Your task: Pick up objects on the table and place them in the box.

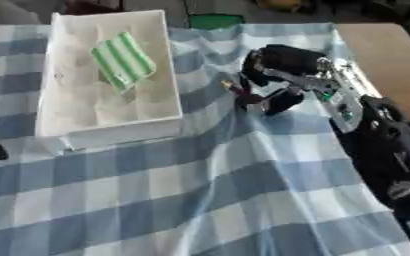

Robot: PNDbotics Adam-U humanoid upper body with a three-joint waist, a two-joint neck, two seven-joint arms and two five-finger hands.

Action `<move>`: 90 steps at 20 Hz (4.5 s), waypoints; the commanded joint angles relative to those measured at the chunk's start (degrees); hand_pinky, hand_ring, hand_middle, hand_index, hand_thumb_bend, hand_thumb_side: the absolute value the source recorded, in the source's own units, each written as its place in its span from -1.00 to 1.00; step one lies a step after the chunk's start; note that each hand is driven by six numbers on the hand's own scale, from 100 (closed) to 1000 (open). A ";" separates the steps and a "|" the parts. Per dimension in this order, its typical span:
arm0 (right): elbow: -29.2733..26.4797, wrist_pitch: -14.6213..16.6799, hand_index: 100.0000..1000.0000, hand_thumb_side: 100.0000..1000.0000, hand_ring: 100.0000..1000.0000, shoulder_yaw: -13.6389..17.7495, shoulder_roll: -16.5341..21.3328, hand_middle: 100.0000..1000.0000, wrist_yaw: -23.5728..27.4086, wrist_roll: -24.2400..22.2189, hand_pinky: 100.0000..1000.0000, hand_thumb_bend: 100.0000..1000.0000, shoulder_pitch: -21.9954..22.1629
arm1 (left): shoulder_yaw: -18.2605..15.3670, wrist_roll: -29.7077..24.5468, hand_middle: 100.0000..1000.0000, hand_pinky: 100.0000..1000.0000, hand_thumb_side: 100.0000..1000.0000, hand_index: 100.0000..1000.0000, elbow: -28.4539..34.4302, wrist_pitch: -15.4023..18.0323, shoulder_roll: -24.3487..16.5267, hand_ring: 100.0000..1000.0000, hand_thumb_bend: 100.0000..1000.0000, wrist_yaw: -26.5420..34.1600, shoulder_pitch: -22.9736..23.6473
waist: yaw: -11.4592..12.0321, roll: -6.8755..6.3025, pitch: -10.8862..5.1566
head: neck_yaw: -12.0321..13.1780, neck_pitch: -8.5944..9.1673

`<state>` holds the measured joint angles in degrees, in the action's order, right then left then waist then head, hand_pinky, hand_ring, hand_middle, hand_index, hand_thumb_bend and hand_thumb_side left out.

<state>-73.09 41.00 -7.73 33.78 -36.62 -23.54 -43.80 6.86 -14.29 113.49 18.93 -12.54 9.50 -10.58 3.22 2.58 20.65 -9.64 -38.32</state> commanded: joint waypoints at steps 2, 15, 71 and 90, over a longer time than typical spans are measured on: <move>-3.66 4.18 -0.11 -0.85 -0.54 1.18 2.40 -0.64 5.72 -10.13 -0.65 -1.00 -0.65 | -0.23 -0.15 1.00 -0.18 0.45 0.54 1.11 0.18 -0.44 1.00 -0.80 -0.08 -0.23 | -0.04 -0.11 -1.30 | 0.02 -0.16; -6.21 0.34 -0.12 -0.88 -0.55 1.99 2.62 -0.64 13.45 -15.46 -0.66 -1.00 -0.45 | -0.17 -0.43 1.00 -0.18 0.45 0.53 1.11 0.26 -0.51 1.00 -0.80 0.03 -0.29 | -0.13 -0.18 -1.36 | -0.04 -0.10; 11.10 9.29 1.00 0.36 0.76 -0.02 -7.45 0.89 -17.87 -1.27 0.80 -1.00 -14.76 | 1.39 -2.69 0.96 -0.17 0.35 0.54 1.11 1.32 0.35 1.00 -0.79 6.48 -4.63 | 10.27 1.36 -1.34 | -5.37 2.52; -15.60 -4.45 0.74 -0.14 0.42 4.89 1.26 0.52 27.77 6.37 0.37 -1.00 -0.52 | -0.26 -1.06 0.97 -0.17 0.37 0.54 1.11 1.09 -0.37 1.00 -0.80 4.44 -2.52 | 2.76 0.21 -2.35 | 0.52 3.60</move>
<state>-85.00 37.81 -4.05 32.26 -13.90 -16.18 -43.86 7.11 -15.68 113.49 19.99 -12.09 14.26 -12.91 5.91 3.03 19.86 -9.95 -35.54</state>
